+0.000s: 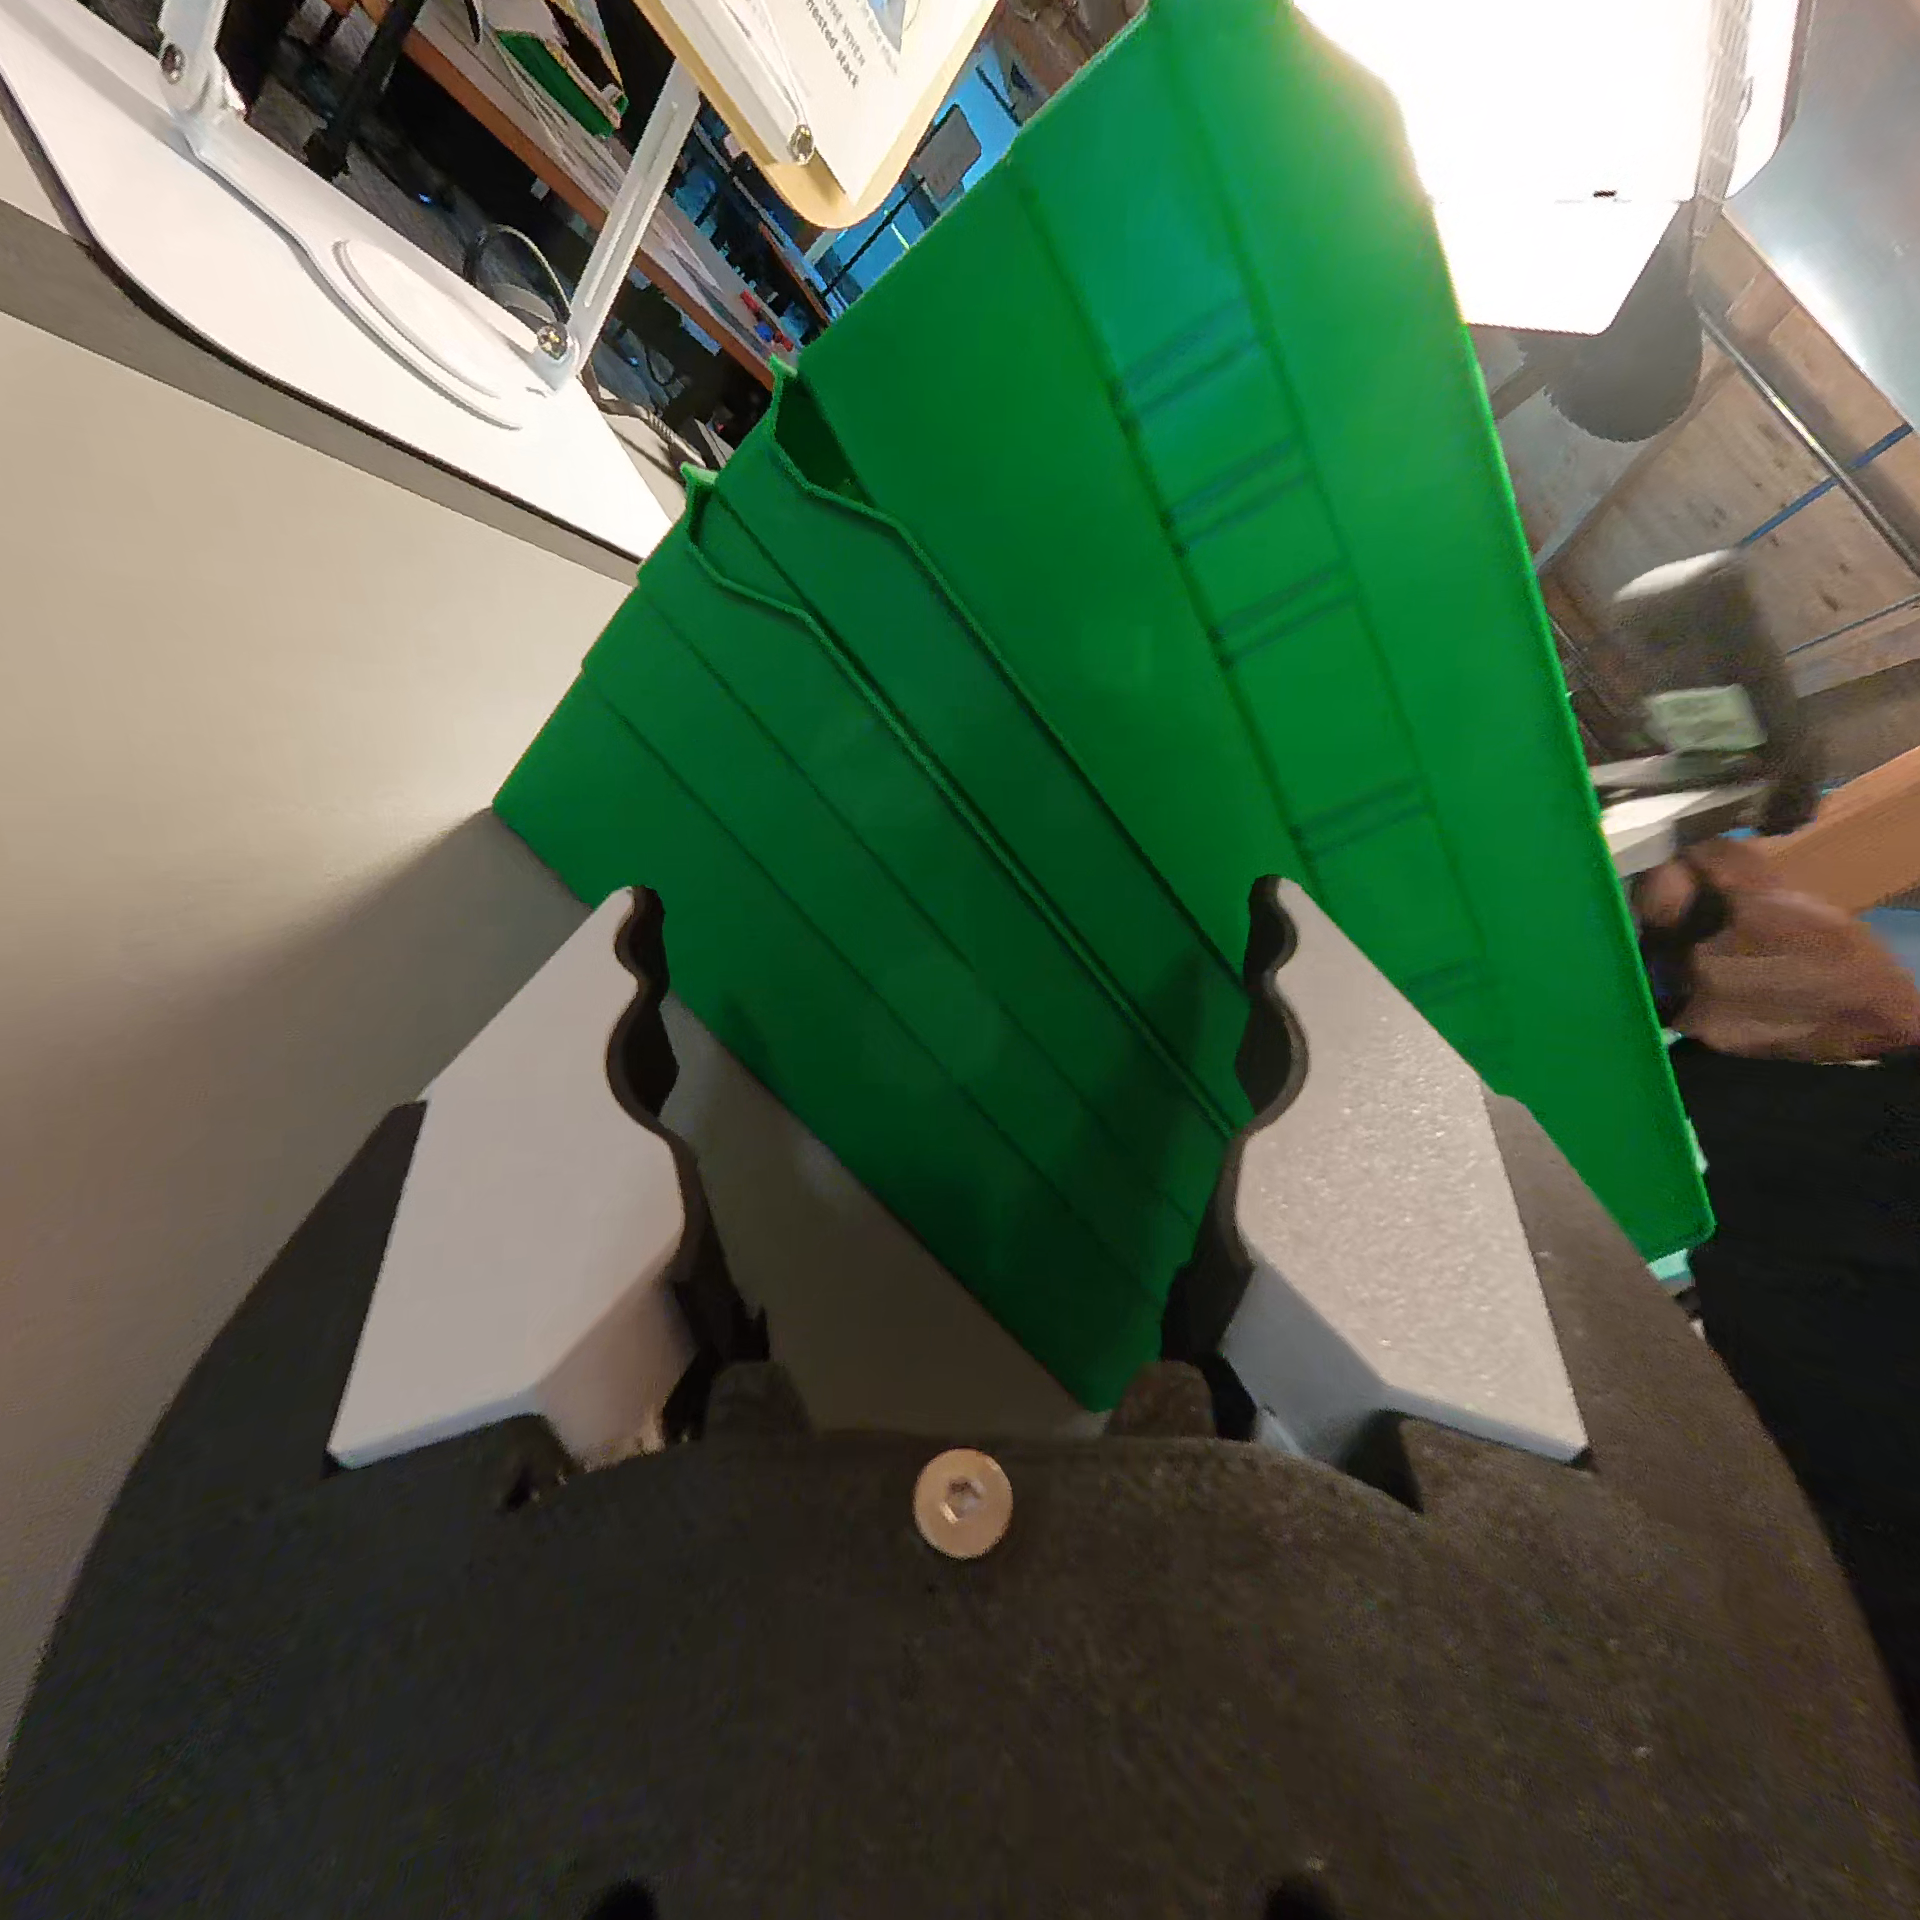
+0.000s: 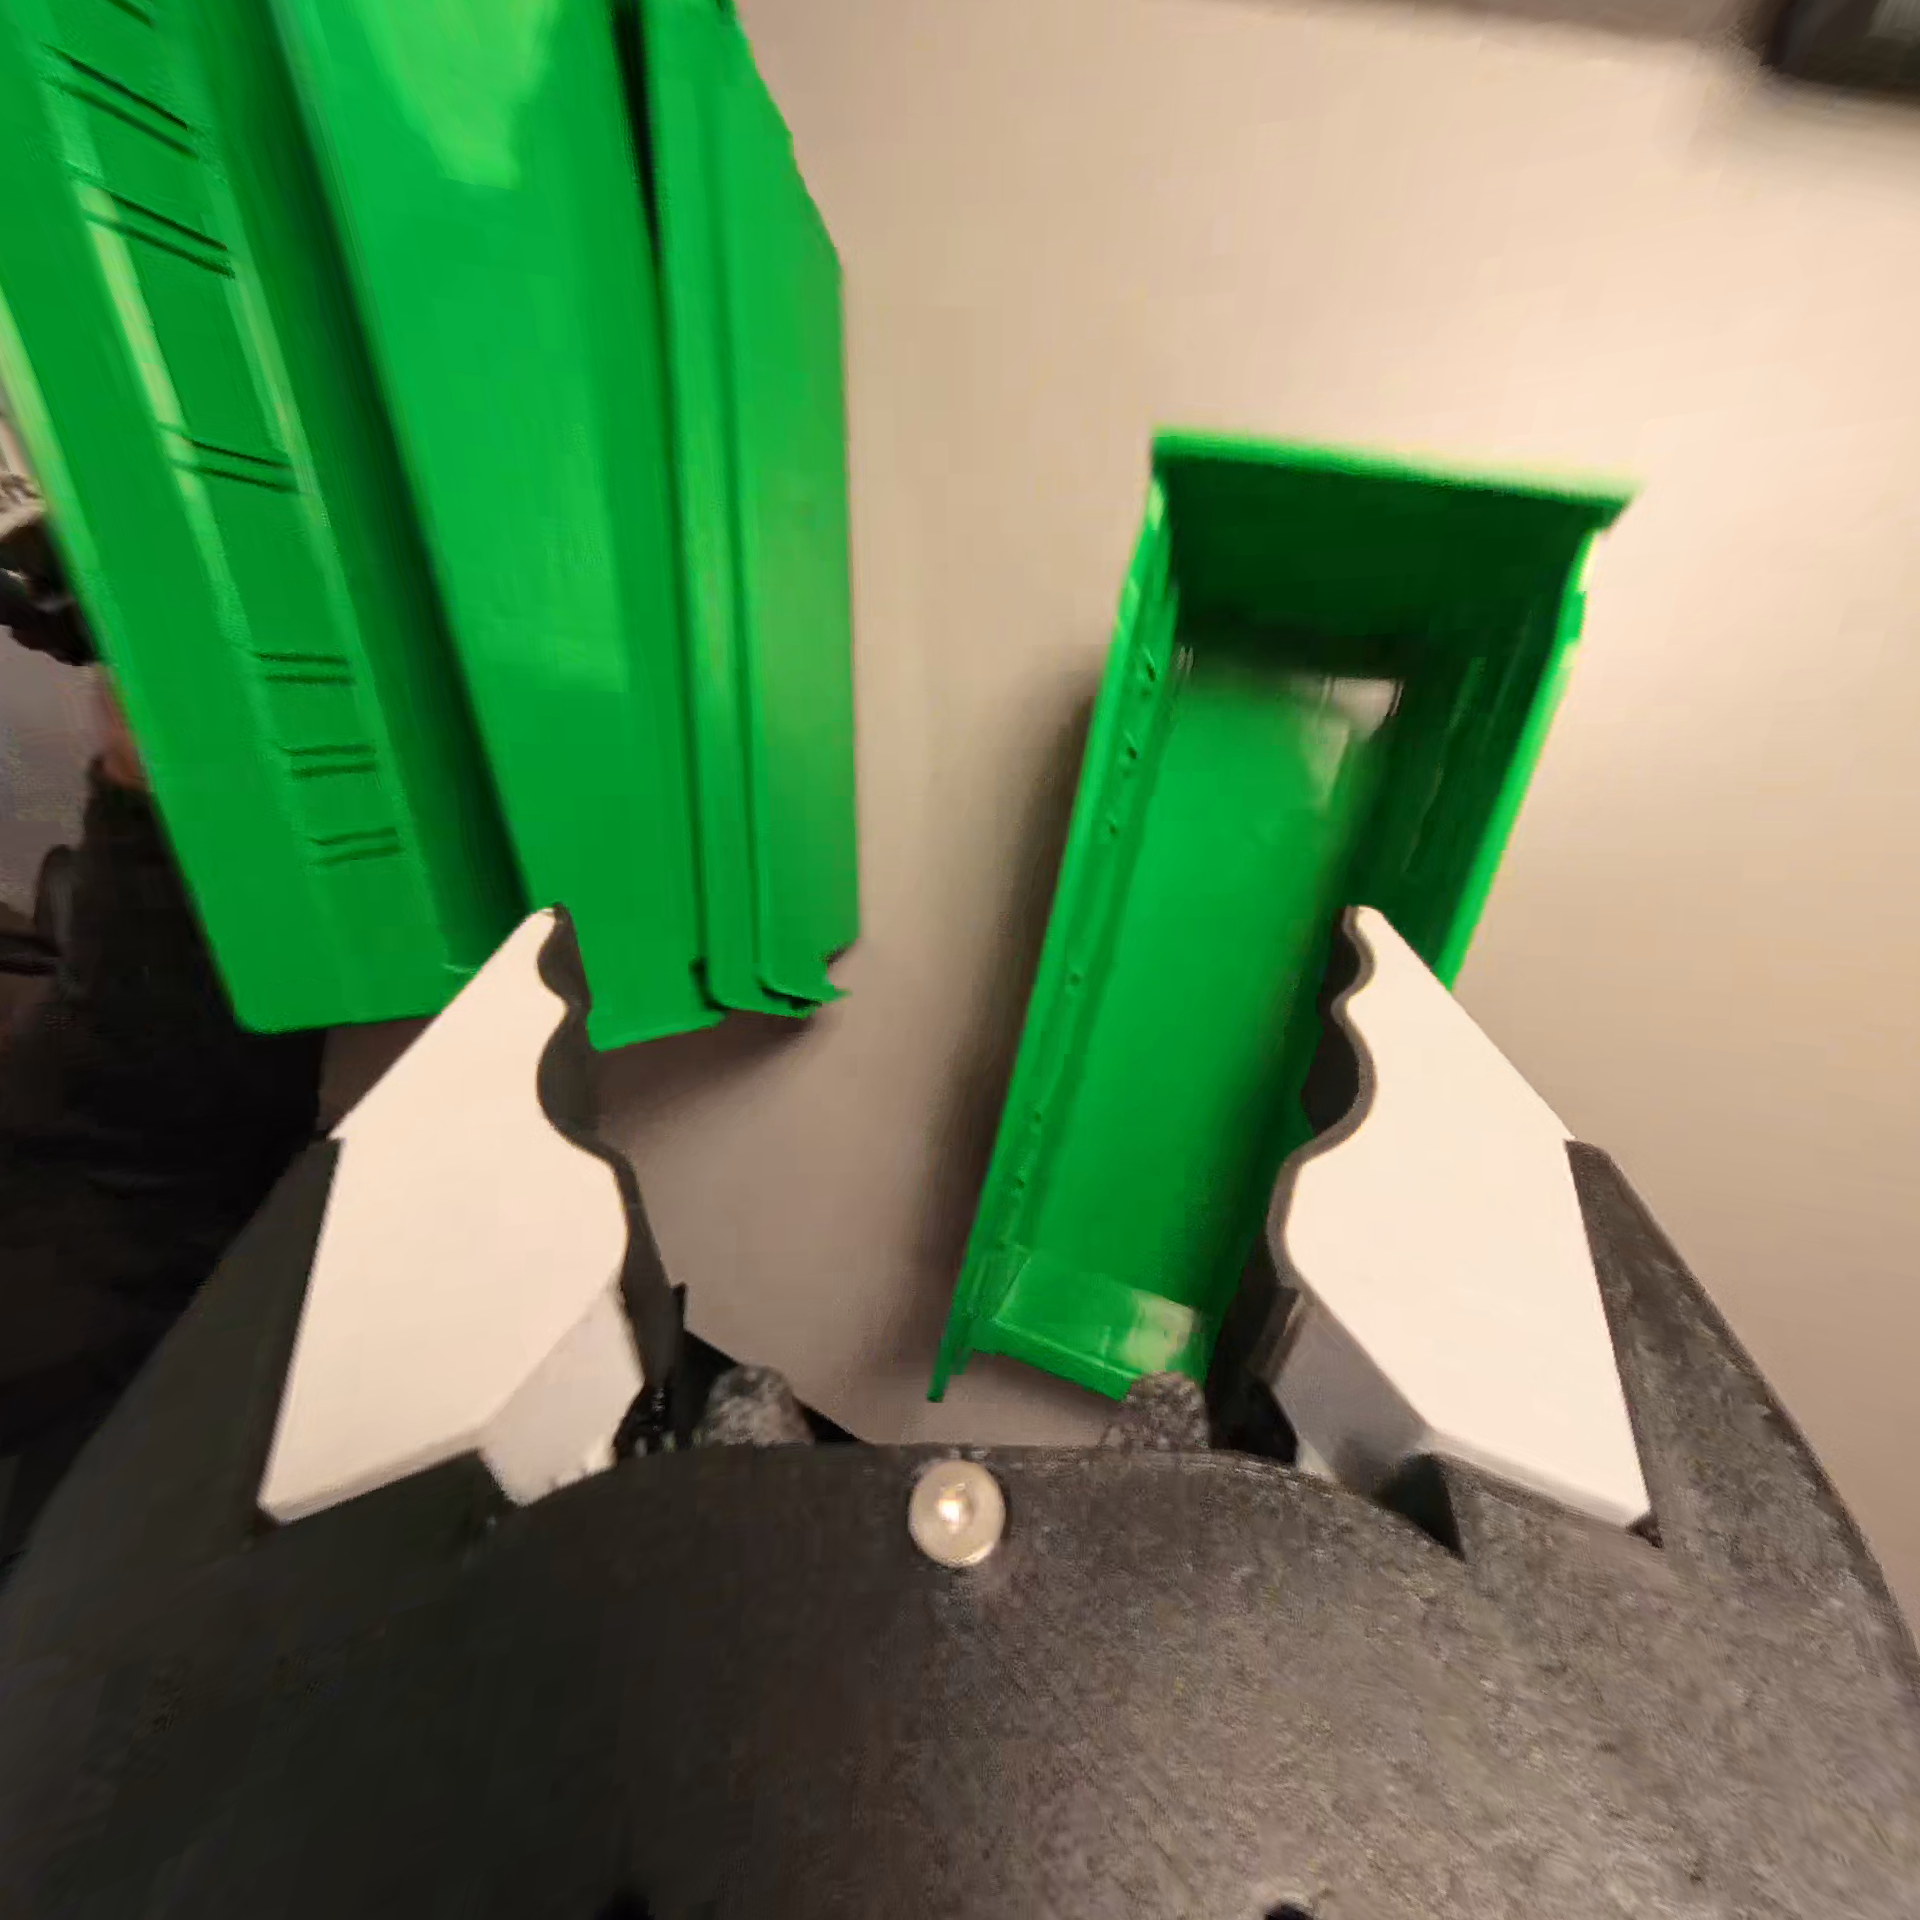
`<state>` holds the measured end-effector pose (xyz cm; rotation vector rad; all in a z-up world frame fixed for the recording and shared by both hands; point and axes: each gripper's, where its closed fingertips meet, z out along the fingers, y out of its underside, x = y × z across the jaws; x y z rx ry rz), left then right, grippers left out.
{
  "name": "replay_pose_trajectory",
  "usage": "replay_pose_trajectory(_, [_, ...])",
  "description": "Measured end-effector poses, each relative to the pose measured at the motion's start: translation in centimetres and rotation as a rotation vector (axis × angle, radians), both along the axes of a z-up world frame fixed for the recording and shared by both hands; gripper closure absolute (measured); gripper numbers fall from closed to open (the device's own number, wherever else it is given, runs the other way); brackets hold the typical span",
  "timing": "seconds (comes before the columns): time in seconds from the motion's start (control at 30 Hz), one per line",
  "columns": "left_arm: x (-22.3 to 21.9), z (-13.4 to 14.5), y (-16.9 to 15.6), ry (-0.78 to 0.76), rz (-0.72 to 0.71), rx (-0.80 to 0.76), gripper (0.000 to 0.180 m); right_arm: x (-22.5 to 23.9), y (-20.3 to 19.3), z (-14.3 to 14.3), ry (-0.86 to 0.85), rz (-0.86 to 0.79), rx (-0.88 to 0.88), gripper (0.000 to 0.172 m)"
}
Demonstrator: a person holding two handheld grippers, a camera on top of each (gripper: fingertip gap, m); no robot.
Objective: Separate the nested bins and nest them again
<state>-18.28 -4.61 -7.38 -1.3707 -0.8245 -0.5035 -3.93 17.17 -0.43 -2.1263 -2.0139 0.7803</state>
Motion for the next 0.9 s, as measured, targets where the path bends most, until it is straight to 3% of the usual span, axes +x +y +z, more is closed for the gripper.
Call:
replay_pose_trajectory(0.1, [0.1,-0.4,0.1,-0.003,-0.001,-0.015,0.07,-2.3,-4.4,3.4,0.096,0.078,0.052,0.021])
replay_pose_trajectory(0.3, [0.0,-0.7,0.0,0.002,0.0,-0.029,0.07,-5.3,-12.3,2.1,0.028,0.218,0.141,0.013])
replay_pose_trajectory(0.63, [-0.1,-0.7,-0.1,-0.009,0.0,-0.026,0.07,-8.1,-13.8,-1.2,-0.097,0.254,0.28,0.013])
replay_pose_trajectory(0.77, [-0.2,-0.6,-0.3,-0.011,0.007,-0.022,0.07,-7.7,-14.3,-1.6,-0.114,0.268,0.259,0.044])
replay_pose_trajectory(0.9, [-0.2,-0.7,-0.3,-0.013,0.007,-0.024,0.071,-7.5,-14.5,-0.7,-0.112,0.262,0.229,0.054])
